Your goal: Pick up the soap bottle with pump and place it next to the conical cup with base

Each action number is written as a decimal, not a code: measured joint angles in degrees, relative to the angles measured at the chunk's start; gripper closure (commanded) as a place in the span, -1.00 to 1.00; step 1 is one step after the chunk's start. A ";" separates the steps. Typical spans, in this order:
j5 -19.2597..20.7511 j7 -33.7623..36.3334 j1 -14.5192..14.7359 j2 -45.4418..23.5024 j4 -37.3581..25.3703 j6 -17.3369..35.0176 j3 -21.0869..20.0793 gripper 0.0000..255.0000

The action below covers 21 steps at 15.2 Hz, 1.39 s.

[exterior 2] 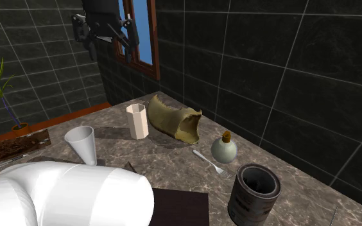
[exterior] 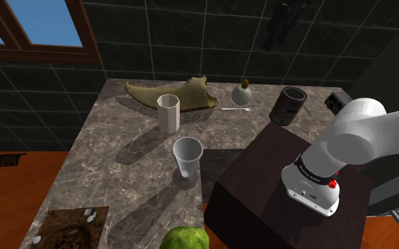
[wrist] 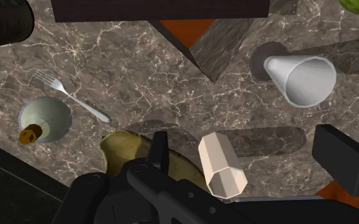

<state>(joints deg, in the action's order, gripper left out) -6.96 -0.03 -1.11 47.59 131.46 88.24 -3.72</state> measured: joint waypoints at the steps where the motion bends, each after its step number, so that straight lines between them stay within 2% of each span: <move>1: 0.00 0.00 0.00 0.00 0.00 0.00 0.00 -1.00; 9: 3.82 -6.92 -2.08 -4.35 6.36 9.27 5.40 -1.00; 21: 8.23 -18.62 -5.34 -21.09 7.81 25.75 14.98 -1.00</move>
<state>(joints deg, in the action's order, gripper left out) 1.27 -18.64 -6.45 26.50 139.26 113.99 11.26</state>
